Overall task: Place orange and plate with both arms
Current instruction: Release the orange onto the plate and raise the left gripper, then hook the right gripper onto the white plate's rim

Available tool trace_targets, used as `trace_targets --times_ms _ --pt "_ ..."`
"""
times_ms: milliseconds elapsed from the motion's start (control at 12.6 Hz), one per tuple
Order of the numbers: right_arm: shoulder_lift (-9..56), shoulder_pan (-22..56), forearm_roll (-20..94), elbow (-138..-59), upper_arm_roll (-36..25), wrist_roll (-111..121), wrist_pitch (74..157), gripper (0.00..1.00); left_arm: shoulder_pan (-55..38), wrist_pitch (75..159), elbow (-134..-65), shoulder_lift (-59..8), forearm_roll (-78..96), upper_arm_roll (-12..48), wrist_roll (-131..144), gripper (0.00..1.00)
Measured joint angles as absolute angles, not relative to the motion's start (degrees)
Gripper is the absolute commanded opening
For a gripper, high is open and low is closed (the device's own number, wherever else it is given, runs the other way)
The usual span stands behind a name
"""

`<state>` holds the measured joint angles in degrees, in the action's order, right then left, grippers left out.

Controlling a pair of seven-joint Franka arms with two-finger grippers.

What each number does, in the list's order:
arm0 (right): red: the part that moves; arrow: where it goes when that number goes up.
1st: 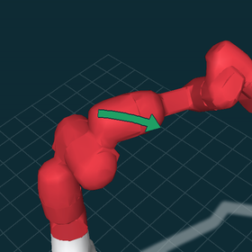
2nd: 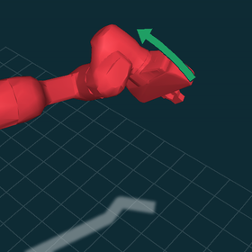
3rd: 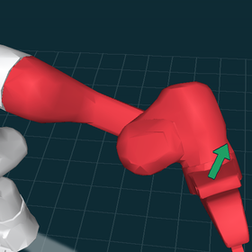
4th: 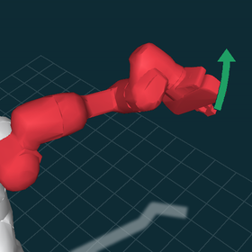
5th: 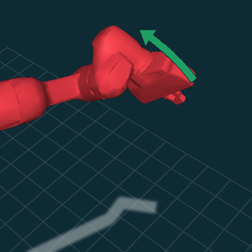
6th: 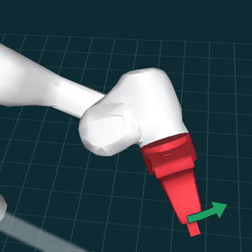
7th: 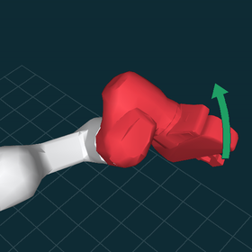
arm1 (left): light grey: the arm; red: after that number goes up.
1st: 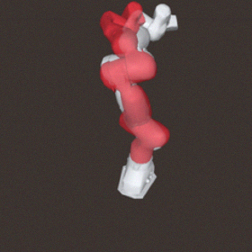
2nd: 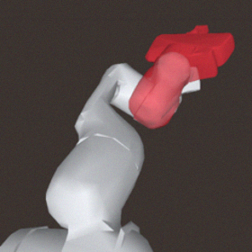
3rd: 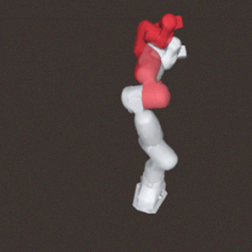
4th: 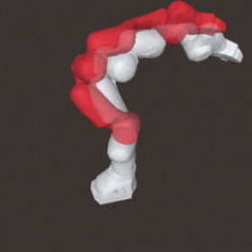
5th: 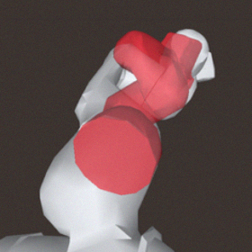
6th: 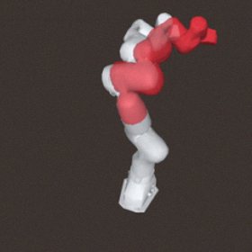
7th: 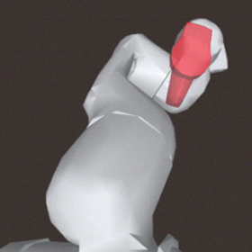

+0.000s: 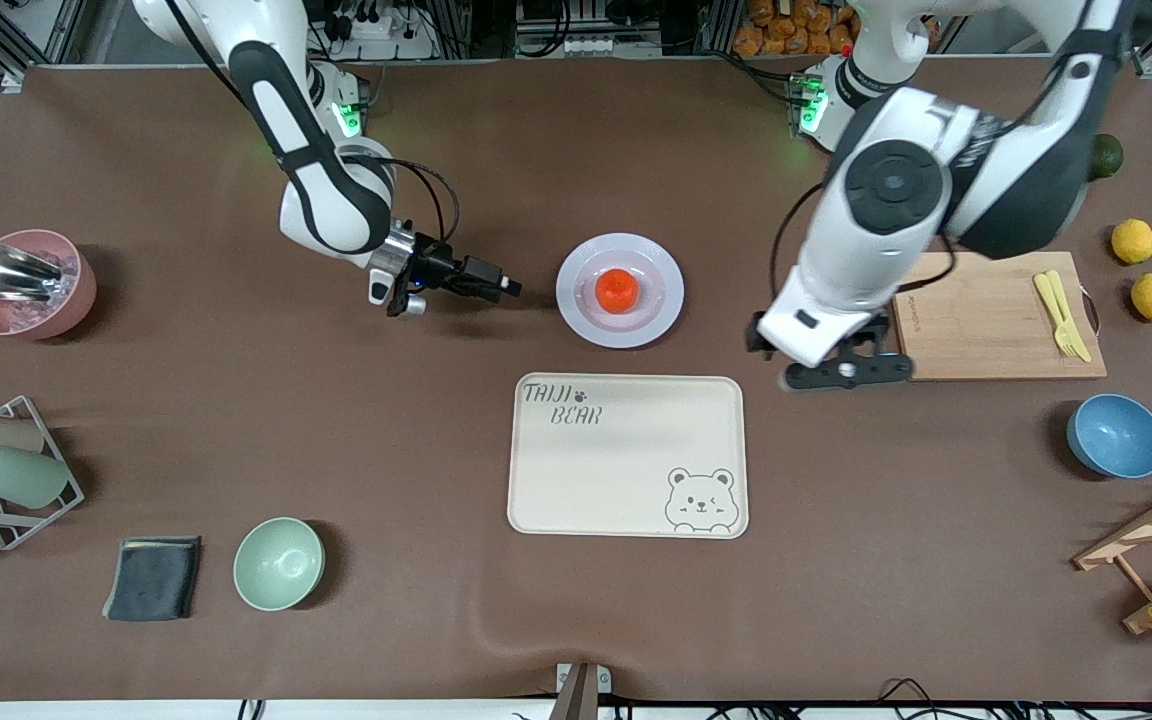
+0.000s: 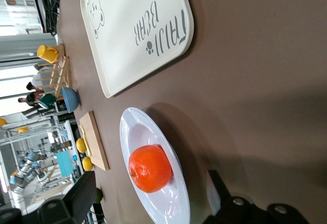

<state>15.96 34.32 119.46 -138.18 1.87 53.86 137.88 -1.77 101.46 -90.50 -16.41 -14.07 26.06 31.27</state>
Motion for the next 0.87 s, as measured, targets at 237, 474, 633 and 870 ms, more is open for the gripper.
trace_targets --times_ms 237,474,633,870 --pt "19.12 38.27 124.13 -135.28 1.88 54.80 138.12 0.82 -4.07 97.35 -90.58 -11.14 -9.24 16.92 21.13 1.00" --pt "21.54 39.97 127.57 -133.37 1.86 57.14 138.42 0.72 -5.36 92.62 -90.91 -5.00 -5.87 9.79 12.61 1.00" --pt "23.01 40.35 130.08 -132.92 1.86 60.78 138.52 0.71 -5.59 89.57 -90.99 -1.50 -4.60 5.80 7.09 1.00" --pt "24.65 40.35 130.75 -132.39 1.76 61.95 138.51 0.67 -6.10 86.50 -91.29 2.08 -4.48 1.67 -1.42 1.00"
